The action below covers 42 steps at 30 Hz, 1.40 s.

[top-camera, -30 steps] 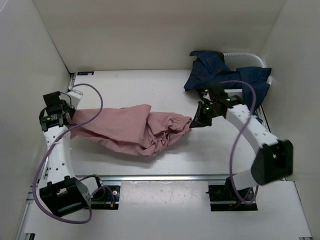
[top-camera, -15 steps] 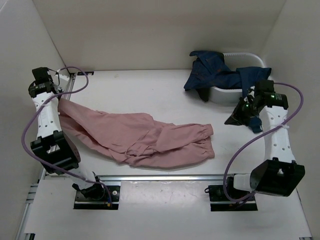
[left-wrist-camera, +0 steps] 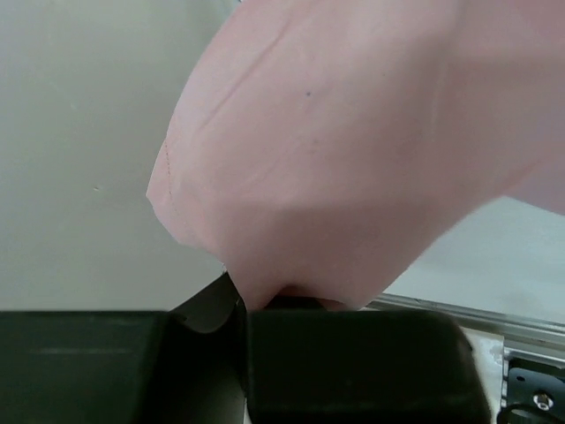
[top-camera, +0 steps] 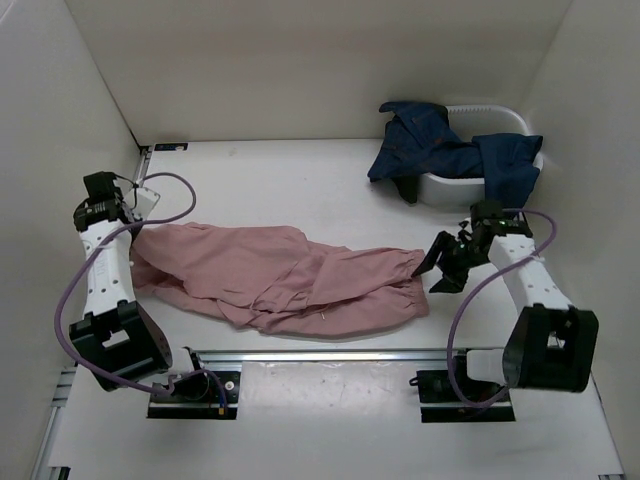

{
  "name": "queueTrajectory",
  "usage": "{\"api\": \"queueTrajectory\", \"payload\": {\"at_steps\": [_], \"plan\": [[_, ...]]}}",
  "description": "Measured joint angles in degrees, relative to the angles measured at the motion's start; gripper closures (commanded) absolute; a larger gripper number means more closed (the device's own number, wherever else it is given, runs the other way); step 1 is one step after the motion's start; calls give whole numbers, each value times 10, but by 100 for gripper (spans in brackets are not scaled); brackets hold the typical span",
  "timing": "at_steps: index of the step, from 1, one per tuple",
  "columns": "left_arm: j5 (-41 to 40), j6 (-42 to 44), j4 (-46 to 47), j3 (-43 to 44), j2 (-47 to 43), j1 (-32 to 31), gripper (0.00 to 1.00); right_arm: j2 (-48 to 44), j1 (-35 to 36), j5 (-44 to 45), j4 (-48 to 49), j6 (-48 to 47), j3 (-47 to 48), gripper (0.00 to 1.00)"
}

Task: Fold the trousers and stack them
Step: Move the trousers to the center of the board

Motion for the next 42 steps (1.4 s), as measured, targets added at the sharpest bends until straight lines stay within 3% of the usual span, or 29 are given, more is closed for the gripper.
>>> {"api": "queueTrajectory", "payload": {"at_steps": [10,14,19,22,24,25,26,27,33,42], "plan": [[-23,-1,-1,-13,-4,10,86,201,81,47,153,78,69,28],[-26,1,0,-13,-4,25,86,255,87,76,155,81,71,22],[-32,6,0,-13,-4,48,86,257,87,94,141,76,71,16],[-34,8,0,-13,-4,54,86,235,92,112,140,78,56,30],[-35,8,0,-13,-4,54,86,224,95,120,142,84,48,53],[-35,8,0,-13,-4,54,86,226,97,127,146,91,47,81],[-35,8,0,-13,-4,54,86,230,98,130,149,94,48,81],[-34,8,0,-13,-4,53,86,239,98,136,152,102,50,100],[-34,9,0,-10,-4,54,86,279,78,178,130,103,118,100],[10,29,19,-92,-43,53,86,65,-40,210,71,41,181,100]]}}
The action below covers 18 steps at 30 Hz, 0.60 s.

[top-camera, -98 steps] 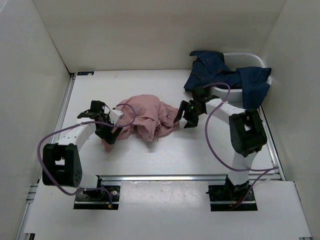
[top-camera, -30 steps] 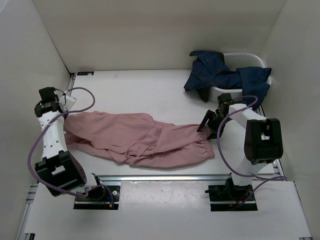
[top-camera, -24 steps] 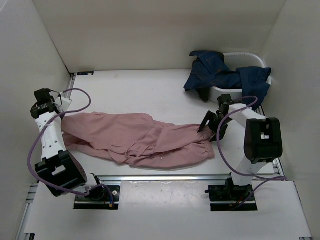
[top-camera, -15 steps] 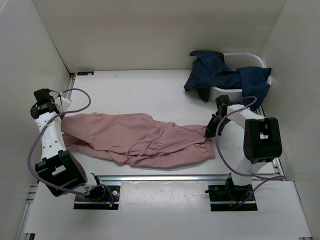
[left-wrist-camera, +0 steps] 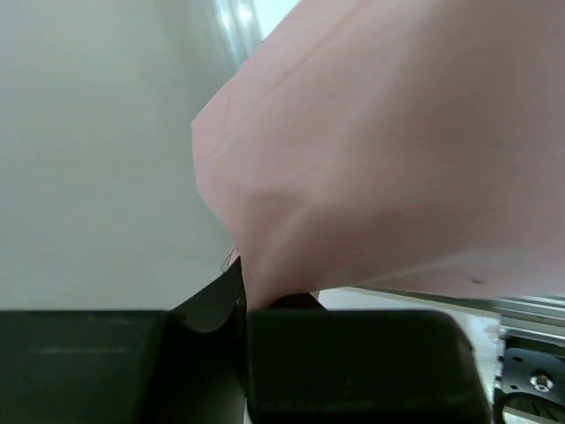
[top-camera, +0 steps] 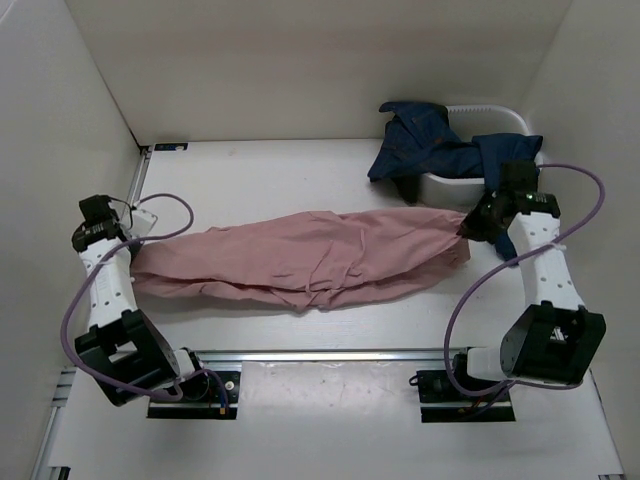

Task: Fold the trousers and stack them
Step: Move the trousers to the center of the board

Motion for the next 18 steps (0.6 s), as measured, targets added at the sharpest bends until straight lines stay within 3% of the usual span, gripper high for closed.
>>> {"api": "queueTrajectory", "payload": {"at_steps": [2,3,4,6,9,10,13,18], "plan": [[15,3,2,-27,-4,0,86,-14,1,-20,2,-7,-34,100],[22,7,10,-46,-9,0,86,-17,1,-29,5,-8,-63,95],[27,11,12,-67,-17,0,86,-17,-1,-38,5,-8,-96,77],[34,20,20,-106,-36,0,86,-17,-19,-55,11,-6,-172,65],[37,34,23,-164,-65,0,86,-14,-41,-71,17,-3,-247,32],[37,37,25,-176,-69,0,86,-11,-43,-71,19,1,-256,26],[37,43,26,-188,-72,0,86,11,-43,-66,50,-4,-263,17],[36,47,40,-188,-79,0,86,25,-47,-57,100,-5,-264,11]]}}
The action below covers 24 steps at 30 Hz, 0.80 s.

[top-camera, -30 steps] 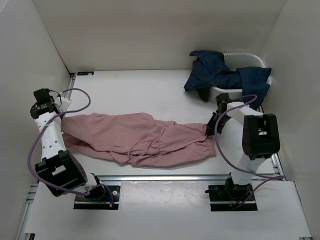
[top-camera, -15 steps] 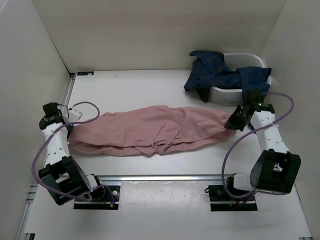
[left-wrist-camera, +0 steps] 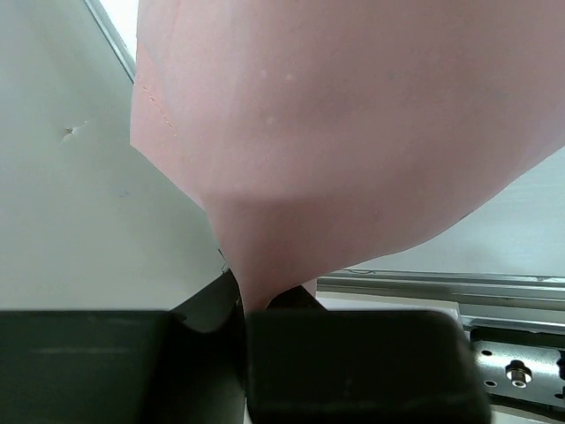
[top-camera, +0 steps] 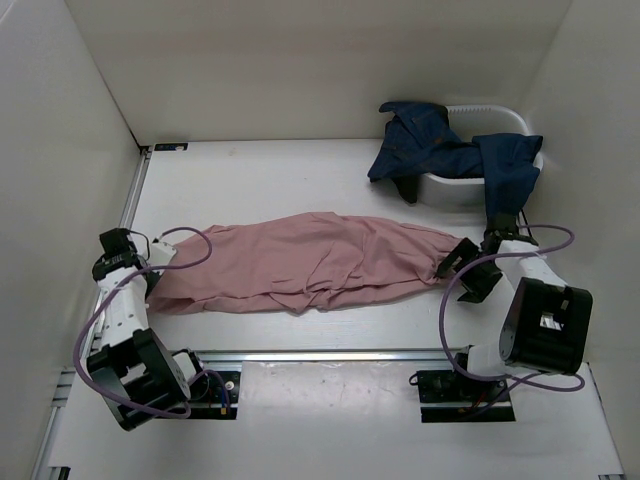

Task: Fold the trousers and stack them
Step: Move the trousers to the center of the board

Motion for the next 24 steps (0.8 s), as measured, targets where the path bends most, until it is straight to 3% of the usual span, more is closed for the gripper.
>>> {"api": "queueTrajectory", "payload": {"at_steps": [6,10,13,14,16,17,22,24], "plan": [[-4,-1,8,0,-2,0,86,-20,-46,17,64,30,-27,9],[-11,-3,16,0,1,0,86,23,-54,6,83,61,-21,12],[-14,-6,17,7,6,0,86,46,-54,-16,107,80,-10,36],[-14,-7,19,11,8,0,86,55,-55,-26,117,86,-8,62],[-14,-11,20,24,10,0,86,73,-55,-36,151,95,-11,93],[-12,-13,20,33,12,0,86,84,-57,-47,161,103,-12,100],[-3,-21,24,121,36,0,86,71,-98,-69,179,113,-27,100],[6,-23,25,174,49,0,86,29,-129,-49,141,96,-17,100]]}}
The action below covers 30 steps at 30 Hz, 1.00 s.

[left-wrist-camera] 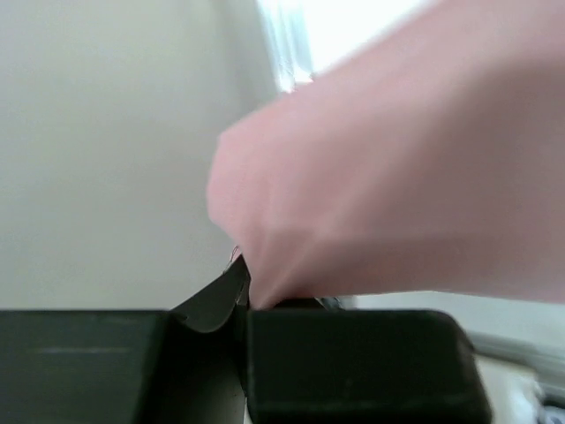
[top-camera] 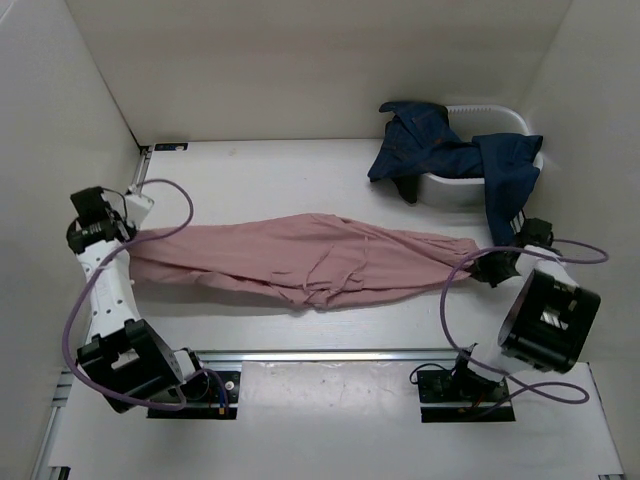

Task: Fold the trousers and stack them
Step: Move the trousers to the center of the board

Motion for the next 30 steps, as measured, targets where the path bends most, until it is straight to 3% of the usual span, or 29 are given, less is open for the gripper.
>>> {"api": "queueTrajectory", "payload": {"at_steps": [2,6,19,30], "plan": [[17,-3,2,68,14,-2,86,-50,-15,21,-67,-21,45,100],[47,0,17,118,13,-8,86,-115,-11,31,-131,-40,147,100],[26,52,11,-31,7,-14,86,-133,-44,94,-236,-52,178,100],[0,69,-52,3,-21,-14,86,-142,-45,133,-295,-90,180,100]]}}
